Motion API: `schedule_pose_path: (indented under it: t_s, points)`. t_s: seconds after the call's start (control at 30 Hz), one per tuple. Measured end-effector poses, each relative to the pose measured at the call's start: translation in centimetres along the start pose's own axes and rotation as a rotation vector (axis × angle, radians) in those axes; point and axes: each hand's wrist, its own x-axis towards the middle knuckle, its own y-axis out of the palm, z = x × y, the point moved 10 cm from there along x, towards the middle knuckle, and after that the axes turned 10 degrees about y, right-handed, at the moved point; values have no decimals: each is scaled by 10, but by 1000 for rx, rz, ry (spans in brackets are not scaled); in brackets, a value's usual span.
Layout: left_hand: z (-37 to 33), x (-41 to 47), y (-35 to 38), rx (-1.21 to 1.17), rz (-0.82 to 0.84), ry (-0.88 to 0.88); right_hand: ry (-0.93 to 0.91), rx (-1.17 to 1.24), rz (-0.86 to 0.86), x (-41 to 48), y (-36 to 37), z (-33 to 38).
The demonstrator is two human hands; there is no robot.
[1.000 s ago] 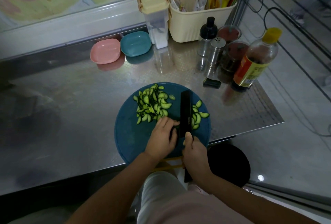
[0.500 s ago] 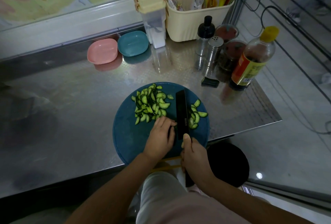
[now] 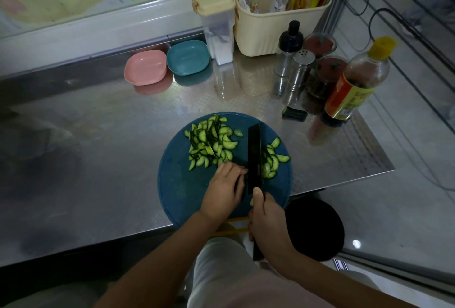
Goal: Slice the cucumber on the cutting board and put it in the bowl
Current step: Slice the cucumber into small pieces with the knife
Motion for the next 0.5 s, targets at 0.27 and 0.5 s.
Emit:
schedule_pose_path:
  t_s: [0.27,0.5]
  points:
    - [1,-1,1,10,-9,3,-55,-146,-38,0,-2,9]
    - [0,0,-1,13,-30,12,-3,-125,-43,13,2,7]
